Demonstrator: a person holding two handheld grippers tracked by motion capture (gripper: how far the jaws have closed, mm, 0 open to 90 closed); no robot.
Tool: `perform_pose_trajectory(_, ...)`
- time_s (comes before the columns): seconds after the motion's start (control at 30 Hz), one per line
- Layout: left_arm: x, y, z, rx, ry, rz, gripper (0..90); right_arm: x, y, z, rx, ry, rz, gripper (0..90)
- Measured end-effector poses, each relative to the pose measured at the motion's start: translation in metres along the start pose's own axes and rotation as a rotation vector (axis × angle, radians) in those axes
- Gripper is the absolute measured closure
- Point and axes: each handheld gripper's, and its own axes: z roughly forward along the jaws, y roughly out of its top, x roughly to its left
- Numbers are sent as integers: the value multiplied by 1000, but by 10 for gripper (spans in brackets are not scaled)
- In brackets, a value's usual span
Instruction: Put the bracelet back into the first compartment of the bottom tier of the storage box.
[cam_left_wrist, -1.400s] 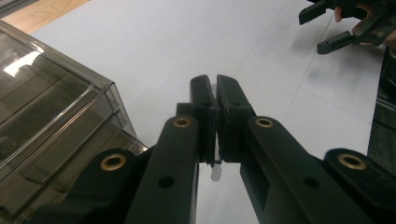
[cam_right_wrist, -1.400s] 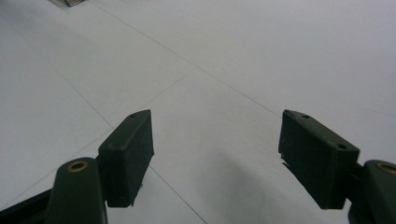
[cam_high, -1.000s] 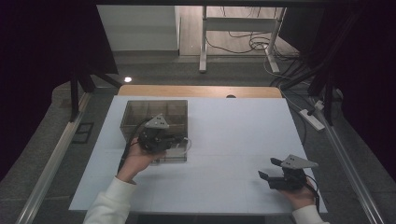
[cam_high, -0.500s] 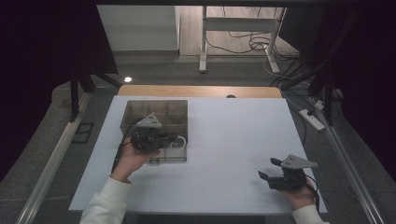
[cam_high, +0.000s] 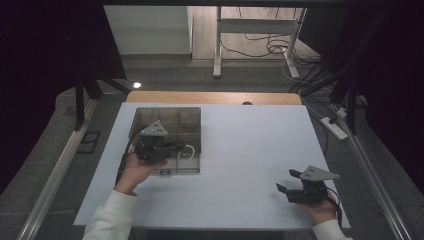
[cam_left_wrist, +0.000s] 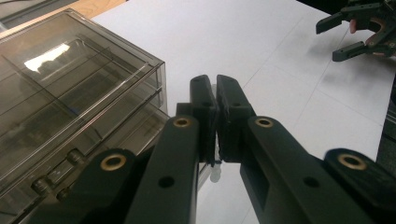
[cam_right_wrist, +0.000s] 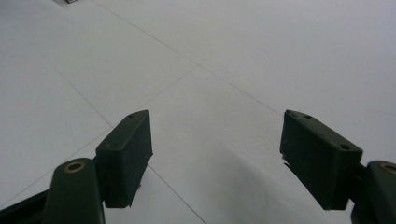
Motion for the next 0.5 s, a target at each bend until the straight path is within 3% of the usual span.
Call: perform_pose_trajectory(0.5,6,-6,-10,-7,17,-15,864,0,0,0,5,-1,0,252)
